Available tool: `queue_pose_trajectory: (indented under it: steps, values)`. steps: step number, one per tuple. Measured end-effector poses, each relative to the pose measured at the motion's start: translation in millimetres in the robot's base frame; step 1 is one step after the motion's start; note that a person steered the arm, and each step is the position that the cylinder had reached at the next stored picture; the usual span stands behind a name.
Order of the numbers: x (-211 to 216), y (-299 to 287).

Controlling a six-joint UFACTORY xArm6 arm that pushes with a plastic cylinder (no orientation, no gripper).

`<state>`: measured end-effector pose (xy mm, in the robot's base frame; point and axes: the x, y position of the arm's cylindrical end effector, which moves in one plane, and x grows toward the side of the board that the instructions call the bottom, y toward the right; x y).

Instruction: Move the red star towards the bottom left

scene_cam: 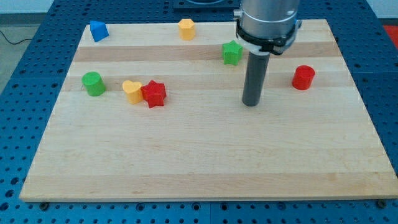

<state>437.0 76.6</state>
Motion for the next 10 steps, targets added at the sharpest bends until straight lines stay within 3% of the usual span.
queue_pose_trajectory:
  steps: [2, 3, 5, 7, 9, 10]
  values:
    - [-15, -84]
    - [-43, -103]
    - [-55, -163]
    - [19, -185]
    - [37, -174]
    - [71, -199]
